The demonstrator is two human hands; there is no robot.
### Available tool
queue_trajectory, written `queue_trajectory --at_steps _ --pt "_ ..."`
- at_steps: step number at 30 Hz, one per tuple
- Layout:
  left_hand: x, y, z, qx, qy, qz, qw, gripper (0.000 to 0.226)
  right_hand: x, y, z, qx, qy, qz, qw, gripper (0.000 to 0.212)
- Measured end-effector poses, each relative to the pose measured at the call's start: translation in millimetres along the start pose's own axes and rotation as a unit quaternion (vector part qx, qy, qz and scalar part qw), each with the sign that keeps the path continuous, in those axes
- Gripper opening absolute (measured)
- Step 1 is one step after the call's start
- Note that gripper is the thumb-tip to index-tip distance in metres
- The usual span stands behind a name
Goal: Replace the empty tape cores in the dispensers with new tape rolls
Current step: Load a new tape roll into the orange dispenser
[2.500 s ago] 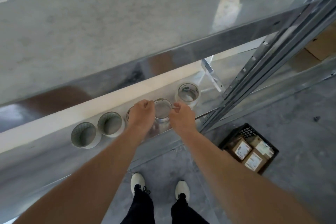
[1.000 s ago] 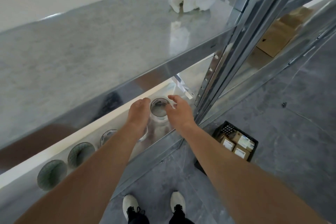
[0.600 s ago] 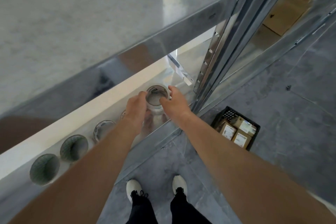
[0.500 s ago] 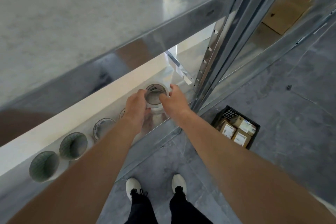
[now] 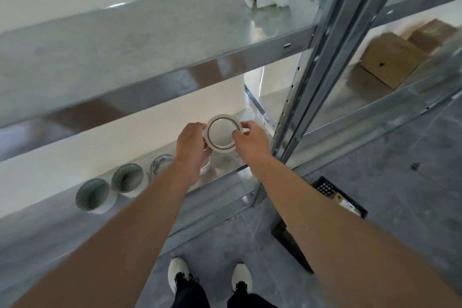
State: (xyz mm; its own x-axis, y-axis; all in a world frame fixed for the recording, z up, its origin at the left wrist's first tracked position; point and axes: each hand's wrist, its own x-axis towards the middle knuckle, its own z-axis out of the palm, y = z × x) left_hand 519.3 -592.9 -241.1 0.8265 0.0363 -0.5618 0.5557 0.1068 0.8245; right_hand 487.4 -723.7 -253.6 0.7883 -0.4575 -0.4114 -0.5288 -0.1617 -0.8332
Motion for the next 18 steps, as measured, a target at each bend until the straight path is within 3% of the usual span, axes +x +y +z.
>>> queue_trajectory --at_steps 9,18 --pt "-63 18 -52 0.001 -0.027 0.074 0.997 0.034 -64 -23 7 0.039 -0.015 -0.045 0.998 0.031" --pt "-133 38 -129 -0.048 -0.038 0.083 0.995 0.02 -170 -53 33 0.047 0.009 -0.093 0.995 0.019"
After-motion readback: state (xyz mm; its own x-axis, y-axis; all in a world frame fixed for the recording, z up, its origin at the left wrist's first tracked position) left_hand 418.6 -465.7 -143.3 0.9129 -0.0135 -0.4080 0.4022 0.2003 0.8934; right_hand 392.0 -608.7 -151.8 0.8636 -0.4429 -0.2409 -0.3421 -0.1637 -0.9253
